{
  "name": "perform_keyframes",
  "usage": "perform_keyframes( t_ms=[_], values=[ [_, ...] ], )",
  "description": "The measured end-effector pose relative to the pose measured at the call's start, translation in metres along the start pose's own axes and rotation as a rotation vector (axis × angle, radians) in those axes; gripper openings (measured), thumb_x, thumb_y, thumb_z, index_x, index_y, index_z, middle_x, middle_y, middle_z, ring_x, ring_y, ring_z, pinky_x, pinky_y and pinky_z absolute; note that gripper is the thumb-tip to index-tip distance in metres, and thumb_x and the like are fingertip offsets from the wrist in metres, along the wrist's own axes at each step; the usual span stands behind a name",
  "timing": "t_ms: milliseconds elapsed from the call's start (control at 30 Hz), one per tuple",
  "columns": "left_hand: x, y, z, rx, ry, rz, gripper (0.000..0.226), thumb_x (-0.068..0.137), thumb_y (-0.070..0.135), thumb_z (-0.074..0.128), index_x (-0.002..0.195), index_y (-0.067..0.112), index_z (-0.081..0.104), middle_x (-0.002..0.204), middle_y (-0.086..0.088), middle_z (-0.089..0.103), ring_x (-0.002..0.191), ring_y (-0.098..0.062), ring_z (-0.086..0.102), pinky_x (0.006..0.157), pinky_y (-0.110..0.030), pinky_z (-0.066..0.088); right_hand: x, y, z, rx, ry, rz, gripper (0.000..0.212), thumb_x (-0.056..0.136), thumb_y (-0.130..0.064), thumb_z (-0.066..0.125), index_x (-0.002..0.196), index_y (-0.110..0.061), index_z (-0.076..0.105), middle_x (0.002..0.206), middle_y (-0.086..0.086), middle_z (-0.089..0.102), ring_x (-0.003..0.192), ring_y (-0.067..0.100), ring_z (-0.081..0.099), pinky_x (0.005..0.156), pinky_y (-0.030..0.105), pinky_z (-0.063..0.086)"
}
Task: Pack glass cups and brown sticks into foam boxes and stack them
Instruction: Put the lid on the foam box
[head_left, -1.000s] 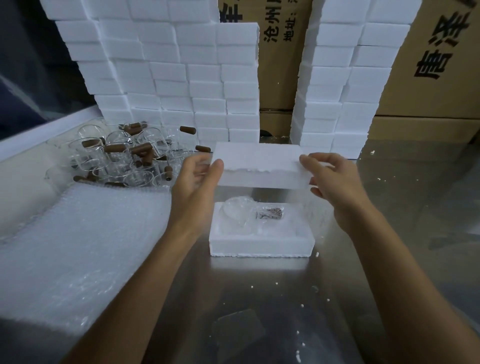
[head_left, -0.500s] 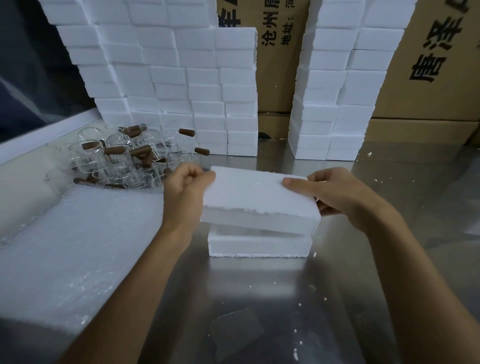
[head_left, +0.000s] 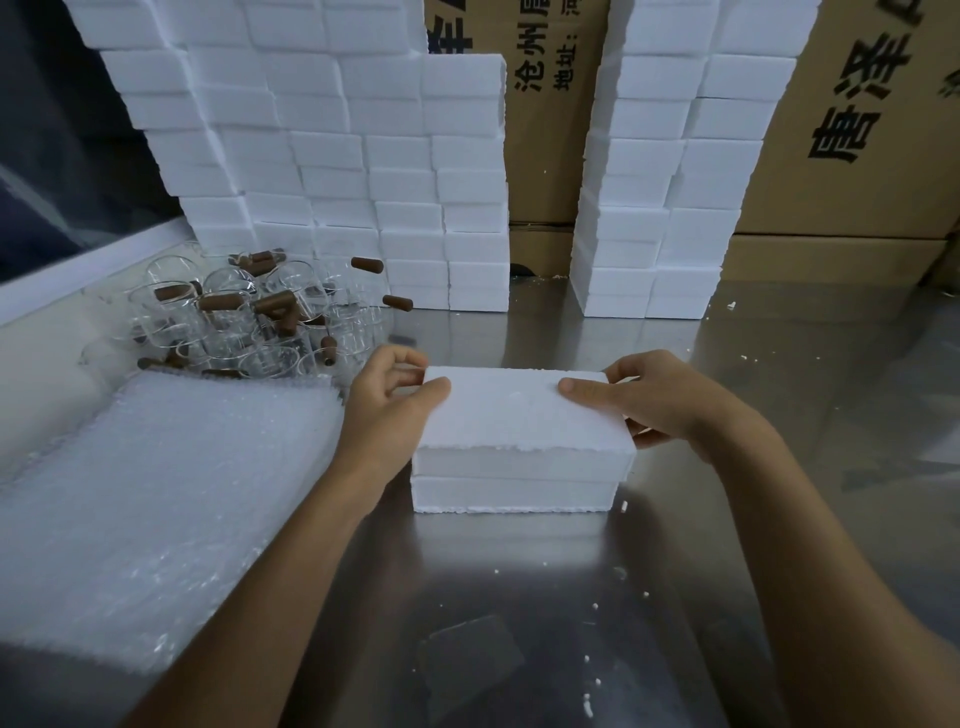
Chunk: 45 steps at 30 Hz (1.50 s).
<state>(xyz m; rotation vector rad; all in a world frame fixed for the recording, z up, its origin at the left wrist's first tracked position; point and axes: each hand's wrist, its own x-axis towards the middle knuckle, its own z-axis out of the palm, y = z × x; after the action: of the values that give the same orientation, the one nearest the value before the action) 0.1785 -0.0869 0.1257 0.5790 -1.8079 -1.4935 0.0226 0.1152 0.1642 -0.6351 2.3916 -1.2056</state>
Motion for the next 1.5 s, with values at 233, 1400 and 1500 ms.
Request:
perform_keyframes(
  t_ms=[233,1400,1500],
  values=[
    [0.002,0.001,-0.003,0.048,-0.048,0.029,0.024,0.085,0.009,0.071,0.070,0.027,0.074,0.077,0.021,0.072,0.075,0.009,0.063,0.064,-0.005,0.045,-0.006,0.000,0.007,0.074,0.037,-0.011,0.051,0.072,-0.059,0.079,0.096,-0.016,0.068,0.083,-0.002,0.073,0.072,0.013,0.072,0.052,0.023,0.056],
    [-0.020,-0.026,-0.019,0.141,-0.430,0.117,0.096,0.036,0.047,0.096,0.118,0.052,0.046,0.118,0.034,0.052,0.119,-0.003,0.051,0.083,-0.014,0.052,-0.039,0.056,0.027,0.343,-0.057,-0.421,0.075,0.062,-0.041,0.092,0.126,-0.044,0.053,0.113,-0.032,0.060,0.104,-0.002,0.063,0.075,0.018,0.055],
    [-0.022,-0.027,-0.018,0.066,-0.430,0.086,0.093,0.048,0.021,0.098,0.123,0.045,0.049,0.122,0.020,0.057,0.117,-0.004,0.055,0.085,-0.016,0.051,-0.038,0.059,0.021,0.345,-0.118,-0.426,0.079,0.061,-0.025,0.092,0.129,-0.037,0.054,0.114,-0.029,0.062,0.108,0.002,0.064,0.077,0.020,0.056]
  ],
)
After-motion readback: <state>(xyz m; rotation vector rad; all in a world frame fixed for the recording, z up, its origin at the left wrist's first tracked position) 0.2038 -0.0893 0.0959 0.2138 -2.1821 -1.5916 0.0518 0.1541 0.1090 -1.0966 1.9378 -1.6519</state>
